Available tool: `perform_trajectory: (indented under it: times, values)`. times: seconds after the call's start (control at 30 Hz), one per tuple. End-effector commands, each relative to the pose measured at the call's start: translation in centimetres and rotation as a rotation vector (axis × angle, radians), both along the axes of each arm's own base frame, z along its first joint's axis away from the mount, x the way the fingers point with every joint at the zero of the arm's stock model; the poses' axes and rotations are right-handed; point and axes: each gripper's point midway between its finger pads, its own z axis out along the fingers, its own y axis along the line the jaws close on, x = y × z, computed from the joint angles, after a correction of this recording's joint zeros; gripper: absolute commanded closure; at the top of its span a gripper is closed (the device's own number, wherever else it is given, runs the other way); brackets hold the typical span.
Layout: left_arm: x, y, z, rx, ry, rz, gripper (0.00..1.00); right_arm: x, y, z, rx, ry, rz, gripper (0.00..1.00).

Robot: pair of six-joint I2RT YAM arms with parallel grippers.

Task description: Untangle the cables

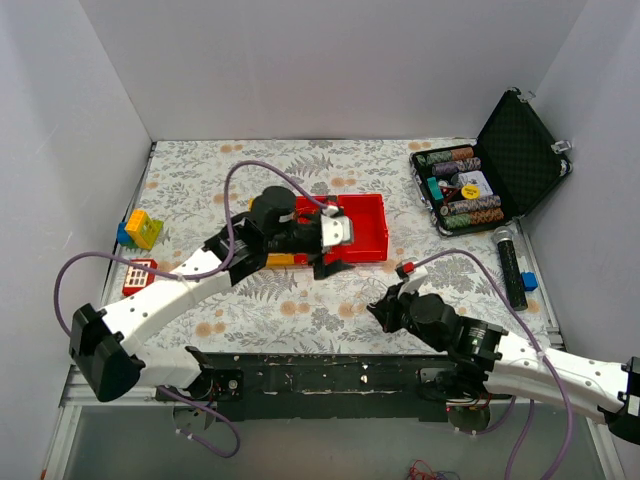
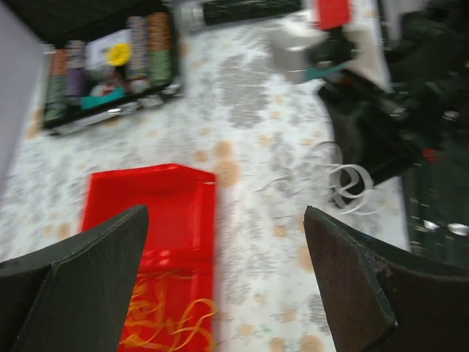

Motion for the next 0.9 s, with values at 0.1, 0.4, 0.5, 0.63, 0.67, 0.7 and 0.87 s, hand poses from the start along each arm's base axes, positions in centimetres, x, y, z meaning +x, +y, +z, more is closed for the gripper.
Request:
perform_trajectory:
  times: [0.1, 0.4, 0.5, 0.63, 0.67, 0.7, 0.87]
  values:
    - [-6.2, -2.1, -7.6, 0.153, 0.233, -0.252, 0.20, -0.2, 4.5, 6.8, 0.114, -0.109, 0.167, 0.99]
    - [-6.5, -2.8, -7.0, 0.152, 0.250, -0.293, 0.50, -0.4, 5.5, 6.9, 0.103, -0.125, 0.212, 0.99]
    - [-7.0, -2.7, -6.7, 0.155, 0.274, -0.306, 0.51, -0.3, 5.6, 6.6, 0.094, -0.121, 0.215, 0.99]
    - [-7.5, -2.6, -6.4, 0.156, 0.286, -0.317, 0.51, -0.3, 5.4, 6.7, 0.097, -0.127, 0.209, 0.99]
    - [-7.6, -2.5, -6.6, 0.159, 0.289, -0.316, 0.52, -0.3, 5.4, 6.7, 0.097, -0.129, 0.208, 0.99]
    - [-7.6, -2.6, -6.8, 0.162, 0.289, -0.317, 0.55, -0.2, 5.4, 6.7, 0.097, -0.129, 0.207, 0.99]
    - [-7.4, -2.6, -7.6, 0.177, 0.290, -0.313, 0.64, -0.2, 5.4, 6.9, 0.096, -0.133, 0.205, 0.99]
